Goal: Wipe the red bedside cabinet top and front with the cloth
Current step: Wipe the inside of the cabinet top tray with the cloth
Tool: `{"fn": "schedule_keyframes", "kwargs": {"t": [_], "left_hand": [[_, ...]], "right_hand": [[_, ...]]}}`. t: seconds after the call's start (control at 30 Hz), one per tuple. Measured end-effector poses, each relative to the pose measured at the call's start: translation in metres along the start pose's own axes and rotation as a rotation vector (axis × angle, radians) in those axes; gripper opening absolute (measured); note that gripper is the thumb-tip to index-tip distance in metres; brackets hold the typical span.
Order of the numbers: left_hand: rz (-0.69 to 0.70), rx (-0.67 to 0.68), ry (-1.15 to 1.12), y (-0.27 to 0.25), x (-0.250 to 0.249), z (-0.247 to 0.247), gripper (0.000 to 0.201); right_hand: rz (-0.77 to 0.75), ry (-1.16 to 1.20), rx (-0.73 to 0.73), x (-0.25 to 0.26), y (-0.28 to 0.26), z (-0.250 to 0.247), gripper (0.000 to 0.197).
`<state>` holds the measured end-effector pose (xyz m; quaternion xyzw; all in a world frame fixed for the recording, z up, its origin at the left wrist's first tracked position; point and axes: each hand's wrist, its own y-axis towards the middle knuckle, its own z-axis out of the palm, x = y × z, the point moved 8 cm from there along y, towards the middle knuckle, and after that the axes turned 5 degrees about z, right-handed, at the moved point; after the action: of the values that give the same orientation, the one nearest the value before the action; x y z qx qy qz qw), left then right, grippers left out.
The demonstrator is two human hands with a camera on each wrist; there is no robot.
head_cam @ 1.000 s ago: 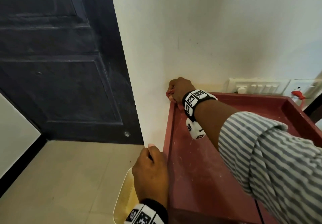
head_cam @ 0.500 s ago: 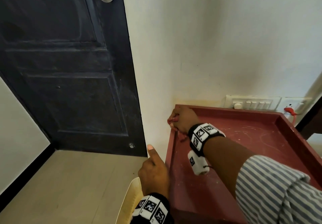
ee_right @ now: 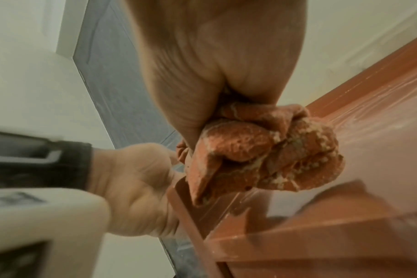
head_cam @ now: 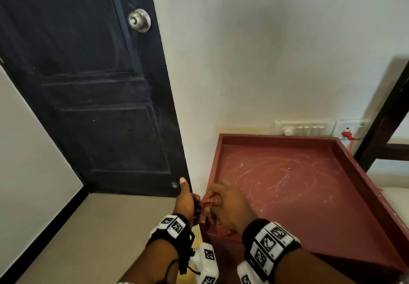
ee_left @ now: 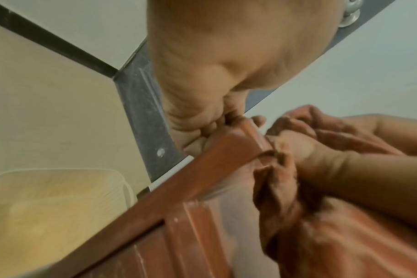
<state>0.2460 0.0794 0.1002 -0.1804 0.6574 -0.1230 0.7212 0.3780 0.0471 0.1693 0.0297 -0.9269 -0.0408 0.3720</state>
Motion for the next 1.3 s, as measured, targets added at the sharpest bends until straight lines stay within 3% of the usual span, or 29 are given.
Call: {"fn": "schedule_keyframes", "kwargs": {"t": [0.2,0.27,0.4,0.63,0.87,1.07,1.2,1.3], "left_hand": [[0.241,-0.071,0.394,-0.003,-0.028,0.016,0.071],[0.228,-0.123,0.452,0.004,-0.019,0.015,0.075],[0.157,-0.208,0.346,0.017,0.001,0.004,0.083],[0.101,-0.214,0.395,0.032,0.012,0.001,0.118],[0.106,-0.234,0.389,0.034,0.011,-0.001,0.111],[0.102,-0.241,0.485,0.024,0.002,0.003,0.111],[0.108,-0.255,0.529,0.019,0.000,0.003,0.108],[0.104,-0.249,0.542,0.021,0.002,0.003,0.109]], "right_hand": [[0.081,0.039,0.090,-0.031,-0.043,0.005,0.031],[0.125,0.163,0.061,-0.041,-0.053,0.007,0.032],[0.223,0.356,0.041,-0.041,-0.057,0.022,0.033],[0.288,0.328,0.075,-0.033,-0.038,0.026,0.022],[0.381,0.153,0.073,-0.041,0.003,0.012,0.020],[0.274,-0.105,-0.065,-0.030,0.020,-0.005,0.012],[0.154,-0.066,0.021,-0.023,-0.006,0.001,0.015],[0.036,-0.208,0.070,-0.010,-0.028,0.010,0.020]]}}
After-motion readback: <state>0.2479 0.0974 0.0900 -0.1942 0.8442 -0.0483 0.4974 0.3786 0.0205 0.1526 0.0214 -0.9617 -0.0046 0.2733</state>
